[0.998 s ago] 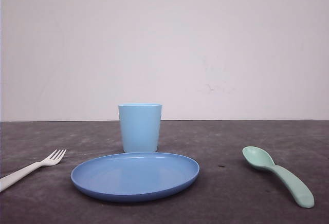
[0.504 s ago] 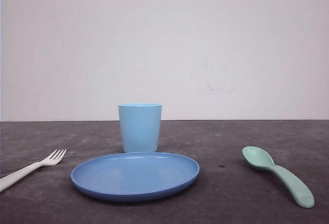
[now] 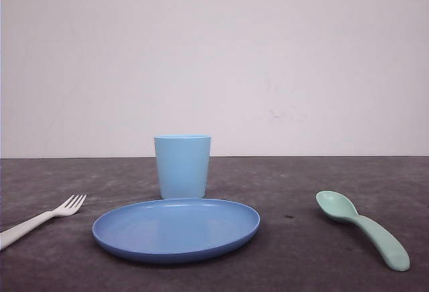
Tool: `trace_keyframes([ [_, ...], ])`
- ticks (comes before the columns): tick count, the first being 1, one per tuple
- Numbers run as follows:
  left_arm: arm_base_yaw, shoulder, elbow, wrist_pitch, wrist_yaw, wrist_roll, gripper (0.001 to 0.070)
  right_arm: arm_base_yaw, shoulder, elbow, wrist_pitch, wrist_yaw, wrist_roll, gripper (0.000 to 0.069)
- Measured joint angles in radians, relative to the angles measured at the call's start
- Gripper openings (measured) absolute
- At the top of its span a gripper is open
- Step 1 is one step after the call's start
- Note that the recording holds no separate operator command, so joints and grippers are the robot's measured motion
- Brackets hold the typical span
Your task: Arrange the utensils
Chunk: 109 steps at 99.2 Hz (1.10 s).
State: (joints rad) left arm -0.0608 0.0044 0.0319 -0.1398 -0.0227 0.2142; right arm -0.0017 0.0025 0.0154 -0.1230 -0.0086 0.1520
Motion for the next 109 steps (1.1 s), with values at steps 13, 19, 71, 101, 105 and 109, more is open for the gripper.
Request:
trace_keyframes([
  [13, 0.0, 0.0, 0.0, 0.0, 0.001, -0.153, 0.0018, 0.0, 0.0, 0.0, 0.0, -0.017, 0.065, 0.0014],
  [19, 0.0, 0.0, 0.0, -0.001, 0.001, -0.24, 0.0018, 0.0, 0.0, 0.0, 0.0, -0.018, 0.077, 0.0014],
  [71, 0.0, 0.155, 0.235, -0.159, 0.064, -0.549, 0.0018, 0.0, 0.174, 0.301, -0.213, -0.071, 0.274, 0.0008],
  [101, -0.001, 0.6, 0.743, -0.461, 0.129, -0.457, 0.0018, 0.055, 0.571, 0.709, -0.48, -0.094, 0.026, 0.0008],
  [105, -0.004, 0.65, 0.792, -0.49, 0.132, -0.439, 0.0018, 0.067, 0.605, 0.735, -0.489, -0.096, 0.003, 0.0008],
  [109, -0.008, 0.694, 0.827, -0.512, 0.132, -0.425, 0.0018, 0.079, 0.636, 0.757, -0.504, -0.097, -0.015, 0.0008],
])
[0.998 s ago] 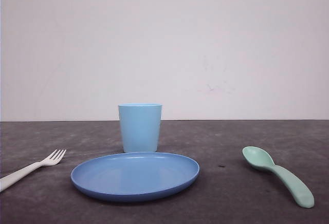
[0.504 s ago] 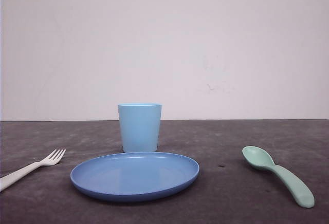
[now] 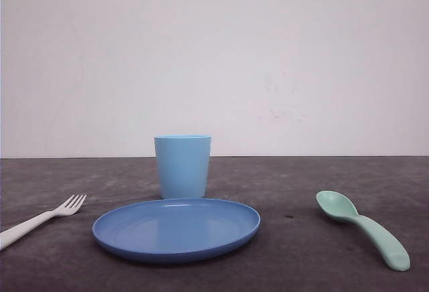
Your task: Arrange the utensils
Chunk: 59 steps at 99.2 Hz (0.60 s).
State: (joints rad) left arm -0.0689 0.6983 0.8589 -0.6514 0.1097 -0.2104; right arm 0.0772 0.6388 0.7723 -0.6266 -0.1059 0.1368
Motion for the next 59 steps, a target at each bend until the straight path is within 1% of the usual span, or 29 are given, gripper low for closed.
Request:
trace_keyframes([
  [6, -0.006, 0.051, 0.028, -0.024, 0.0, 0.015, 0.0019, 0.013, 0.044, 0.024, -0.024, 0.0, -0.015, 0.0015],
  [10, -0.013, 0.076, 0.032, -0.035, 0.0, 0.019, 0.0032, 0.022, 0.072, 0.036, -0.038, 0.0, -0.024, 0.0056],
  [15, -0.023, 0.103, 0.032, -0.053, 0.001, 0.024, 0.008, 0.034, 0.105, 0.046, -0.053, 0.0, -0.029, 0.016],
  [21, -0.04, 0.137, 0.032, -0.071, 0.001, 0.028, 0.0167, 0.046, 0.133, 0.051, -0.063, 0.0, -0.029, 0.03],
  [24, -0.052, 0.156, 0.032, -0.076, 0.001, 0.031, 0.0209, 0.053, 0.143, 0.051, -0.065, 0.0, -0.029, 0.0349],
  [28, -0.071, 0.184, 0.032, -0.084, 0.001, 0.032, 0.0254, 0.063, 0.151, 0.051, -0.067, 0.0, -0.029, 0.0389],
  [32, -0.093, 0.215, 0.032, -0.092, 0.001, 0.034, 0.0285, 0.072, 0.156, 0.051, -0.066, 0.0, -0.029, 0.0411],
  [36, -0.121, 0.253, 0.032, -0.096, 0.002, 0.034, 0.0299, 0.082, 0.161, 0.052, -0.066, 0.0, -0.029, 0.0424],
  [59, -0.236, 0.45, 0.032, -0.087, -0.006, 0.029, 0.03, 0.104, 0.164, 0.052, -0.065, -0.001, -0.029, 0.0436],
])
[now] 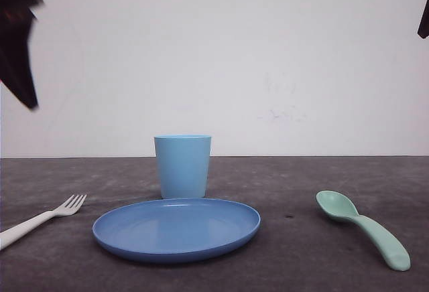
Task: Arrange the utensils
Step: 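Lower the left gripper onto the white fork and grasp it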
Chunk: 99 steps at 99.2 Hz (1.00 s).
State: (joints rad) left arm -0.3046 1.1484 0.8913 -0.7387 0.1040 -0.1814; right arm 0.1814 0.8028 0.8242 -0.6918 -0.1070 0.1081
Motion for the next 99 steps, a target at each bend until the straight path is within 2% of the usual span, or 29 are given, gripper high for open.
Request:
trace_keyframes([
  [34, -0.073, 0.245, 0.0, 0.048, -0.023, -0.018, 0.03, 0.0, 0.0, 0.0, 0.0, 0.0, 0.0, 0.0436],
  [68, -0.112, 0.368, 0.0, 0.102, -0.05, -0.031, 0.0295, 0.0, 0.0, 0.0, 0.0, 0.0, 0.0, 0.0436],
  [75, -0.116, 0.386, 0.0, 0.106, -0.054, -0.032, 0.0244, 0.0, 0.0, 0.0, 0.0, 0.0, 0.0, 0.0436],
  [87, -0.119, 0.397, 0.0, 0.109, -0.068, -0.041, 0.0071, 0.0, 0.0, 0.0, 0.0, 0.0, 0.0, 0.0436],
  [92, -0.121, 0.397, 0.002, 0.11, -0.068, -0.044, 0.0042, 0.0, 0.0, 0.0, 0.0, 0.0, 0.0, 0.0436],
  [99, -0.124, 0.397, 0.003, 0.111, -0.069, -0.045, 0.0038, 0.001, 0.0, 0.0, 0.0, 0.0, 0.0, 0.0436],
])
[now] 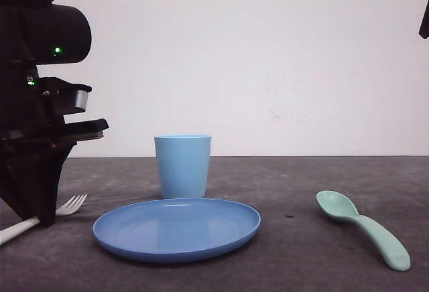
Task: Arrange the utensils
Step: 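Lower the left gripper onto the white fork and grasp it, then lift the fork with the left gripper and drop it into the blue cup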
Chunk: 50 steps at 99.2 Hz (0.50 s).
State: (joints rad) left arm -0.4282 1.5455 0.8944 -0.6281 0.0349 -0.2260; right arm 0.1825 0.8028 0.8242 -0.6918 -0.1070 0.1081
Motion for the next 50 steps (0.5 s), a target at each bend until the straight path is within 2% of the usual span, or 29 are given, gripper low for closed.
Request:
trace_keyframes([
  [15, -0.003, -0.03, 0.019, 0.002, 0.002, -0.005, 0.0038, 0.005, 0.0, 0.0, 0.0, 0.0, 0.0, 0.0436],
  [23, -0.003, -0.103, 0.045, 0.054, 0.003, -0.008, 0.0038, 0.007, 0.0, 0.0, 0.0, 0.0, 0.0, 0.0436],
  [39, -0.008, -0.302, 0.064, 0.302, 0.005, -0.026, 0.0038, 0.007, 0.0, 0.0, 0.002, 0.001, 0.0, 0.0436],
  [50, -0.032, -0.362, 0.067, 0.513, 0.005, -0.029, 0.0038, 0.007, 0.0, 0.0, 0.025, 0.001, 0.0, 0.0436],
])
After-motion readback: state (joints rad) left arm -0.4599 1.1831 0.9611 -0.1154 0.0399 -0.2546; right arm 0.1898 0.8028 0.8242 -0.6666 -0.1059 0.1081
